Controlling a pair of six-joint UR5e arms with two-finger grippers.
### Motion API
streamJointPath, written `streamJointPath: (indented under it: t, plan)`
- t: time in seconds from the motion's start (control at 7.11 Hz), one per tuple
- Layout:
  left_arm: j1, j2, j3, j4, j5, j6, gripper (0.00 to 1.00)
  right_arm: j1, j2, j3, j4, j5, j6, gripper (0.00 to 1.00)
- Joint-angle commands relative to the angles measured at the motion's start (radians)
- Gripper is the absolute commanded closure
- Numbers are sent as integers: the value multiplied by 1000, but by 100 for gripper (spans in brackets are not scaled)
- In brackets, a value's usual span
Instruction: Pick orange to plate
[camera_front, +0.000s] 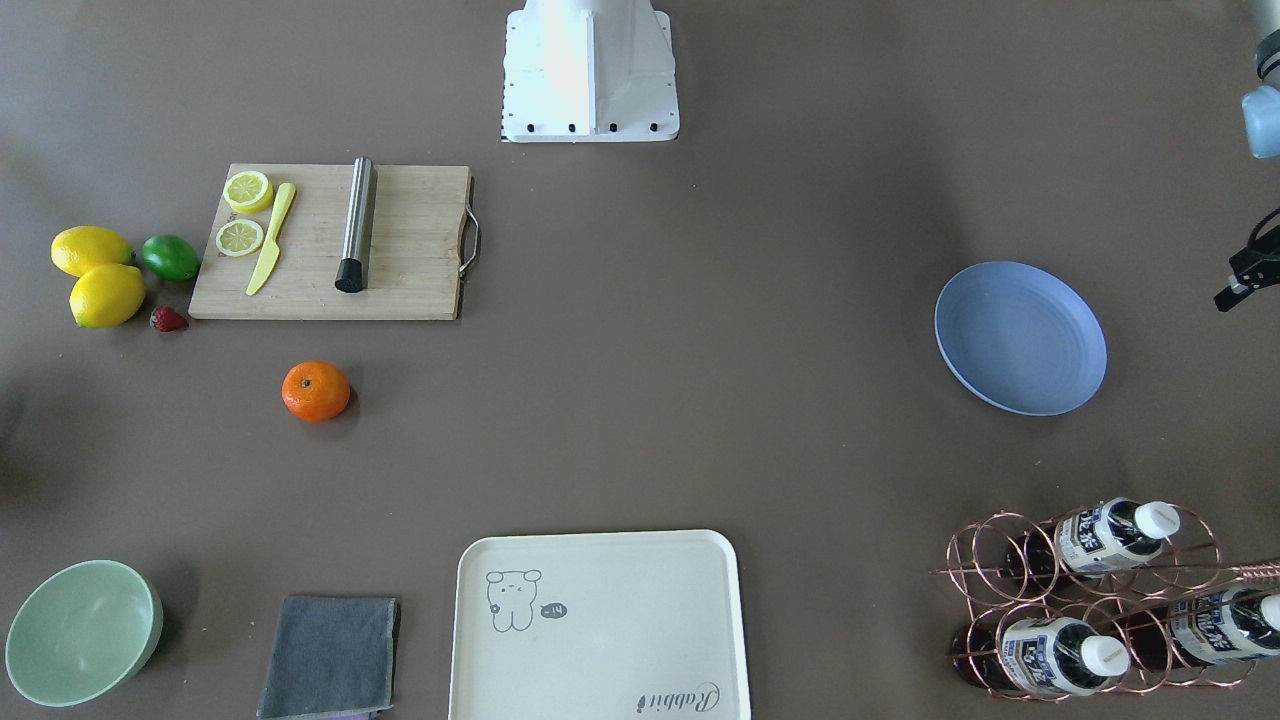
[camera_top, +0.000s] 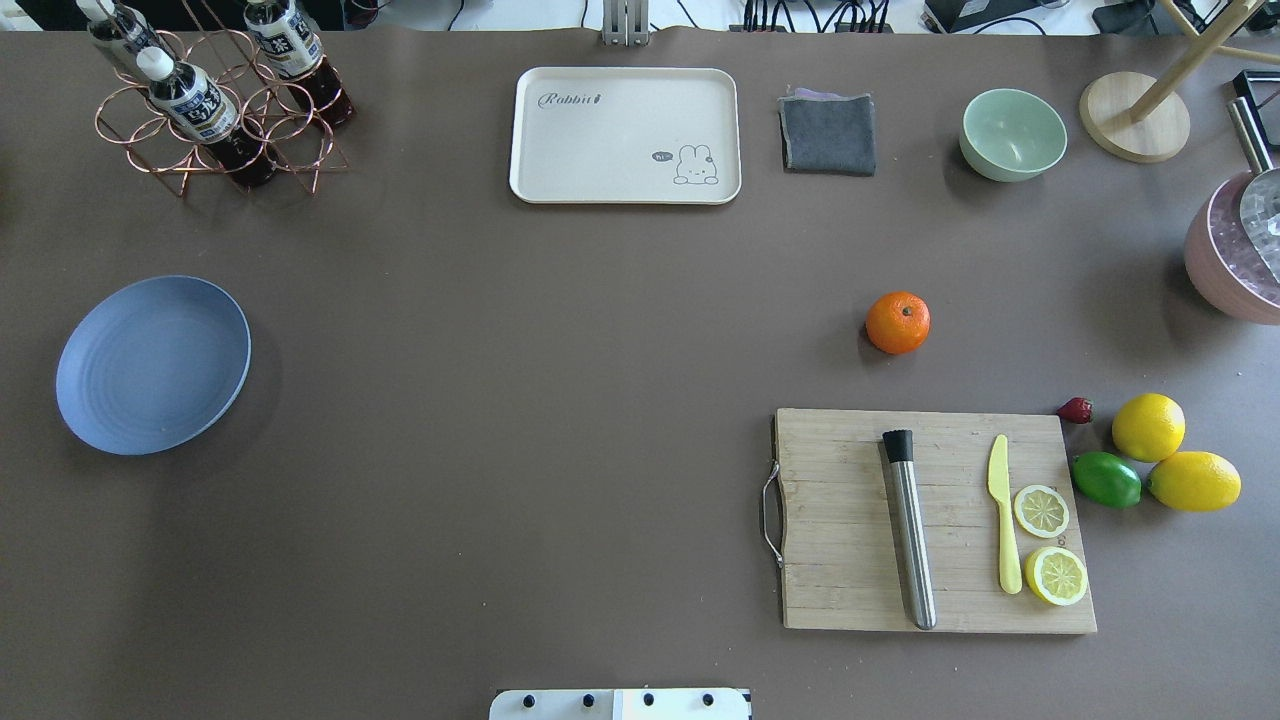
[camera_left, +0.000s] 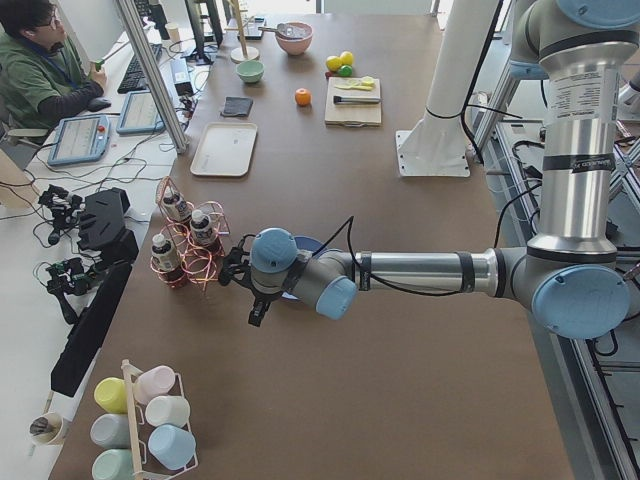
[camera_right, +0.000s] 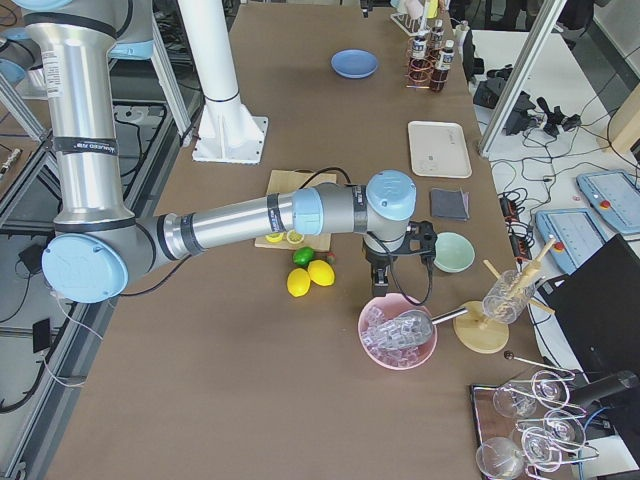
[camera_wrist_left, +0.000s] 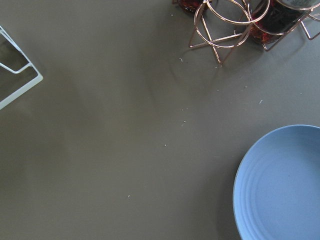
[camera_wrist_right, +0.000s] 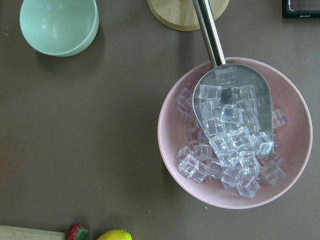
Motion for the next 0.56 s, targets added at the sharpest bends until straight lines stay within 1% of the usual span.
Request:
streamJointPath:
  t: [0.0, 0.14, 0.42]
  plan:
    - [165, -2, 57, -228, 114, -239, 2, -90, 6, -1, 119, 0, 192, 0]
    - [222, -7, 76, -262, 159, -265, 2, -117, 6, -2, 171, -2, 255, 0]
    - [240, -36, 144, -311, 162, -266, 2, -170, 6, -2, 254, -8, 373, 0]
